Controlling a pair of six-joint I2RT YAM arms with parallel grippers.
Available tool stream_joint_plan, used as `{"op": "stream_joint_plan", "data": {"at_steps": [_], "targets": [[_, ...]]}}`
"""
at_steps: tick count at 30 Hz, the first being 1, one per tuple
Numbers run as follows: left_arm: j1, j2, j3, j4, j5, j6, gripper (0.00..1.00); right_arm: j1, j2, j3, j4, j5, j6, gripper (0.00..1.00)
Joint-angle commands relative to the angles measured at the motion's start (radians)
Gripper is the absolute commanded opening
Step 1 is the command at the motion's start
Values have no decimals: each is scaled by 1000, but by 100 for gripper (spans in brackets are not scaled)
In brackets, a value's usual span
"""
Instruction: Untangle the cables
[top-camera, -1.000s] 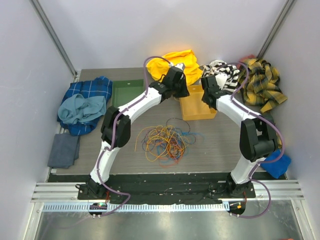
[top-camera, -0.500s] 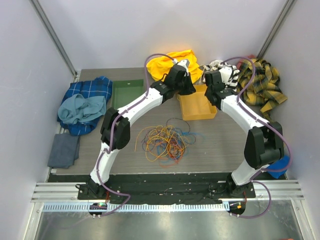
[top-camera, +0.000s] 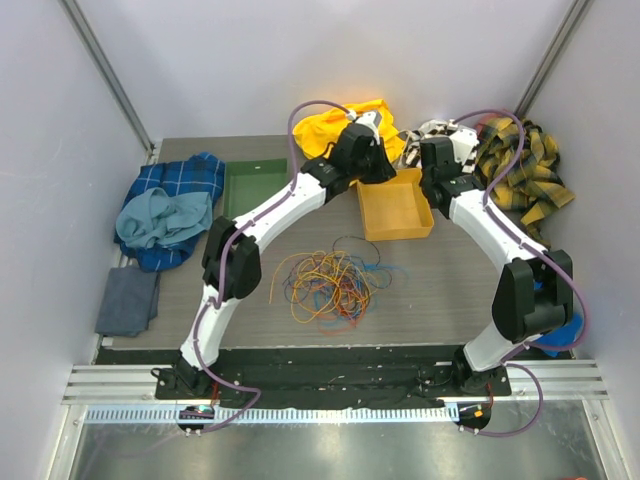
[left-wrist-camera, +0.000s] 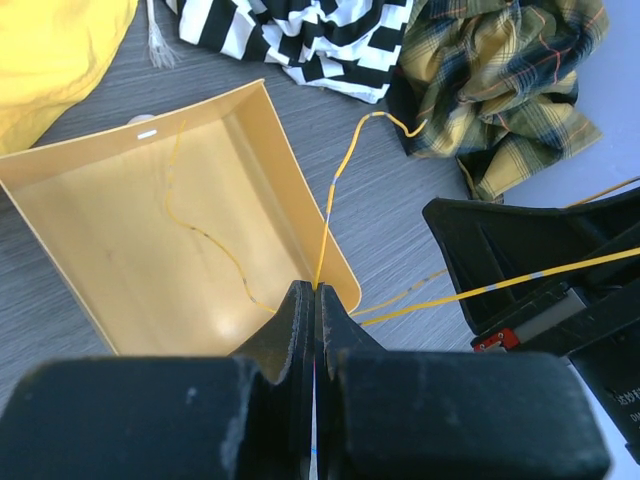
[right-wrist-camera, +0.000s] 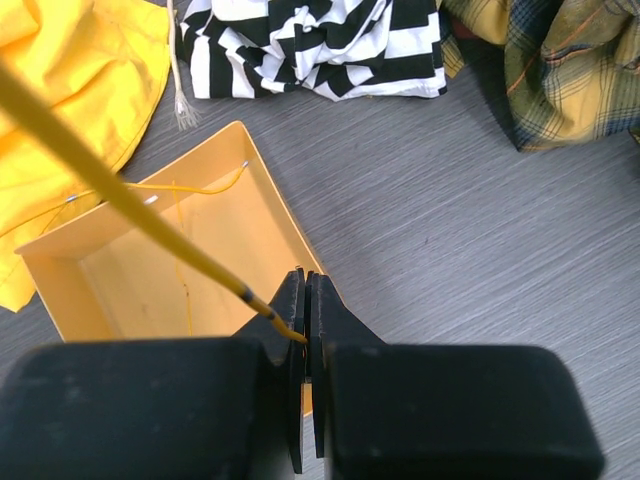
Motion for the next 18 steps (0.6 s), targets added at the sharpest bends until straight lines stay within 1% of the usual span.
{"op": "stream_joint_plan", "data": {"at_steps": [1, 4, 5, 6, 7, 9, 10, 11, 13, 18], "targets": [[-3, 64, 5, -122, -25, 28, 0, -18, 0, 39, 120, 3, 39, 1], [-3, 94, 10, -133, -31, 28, 0, -17, 68, 45, 127, -97, 44, 1], [-3, 108, 21, -136, -31, 29, 0, -17, 85, 45, 127, -121, 47, 9], [-3, 130, 28, -142, -34, 29, 0, -17, 114, 56, 120, -141, 53, 20], [-3, 145, 37, -148, -34, 29, 0, -17, 126, 64, 111, -158, 59, 44], [-1, 167, 70, -176, -39, 31, 0, -18, 122, 64, 111, -160, 71, 63], [-1, 191, 80, -185, -48, 31, 0, -17, 116, 64, 110, -149, 76, 78], [-1, 200, 100, -203, -55, 29, 0, -17, 108, 62, 111, -143, 76, 83], [-1, 219, 113, -214, -66, 28, 0, -17, 76, 68, 96, -142, 78, 88], [2, 222, 125, -242, -147, 9, 0, -17, -15, 20, 64, -142, 110, 90]]}}
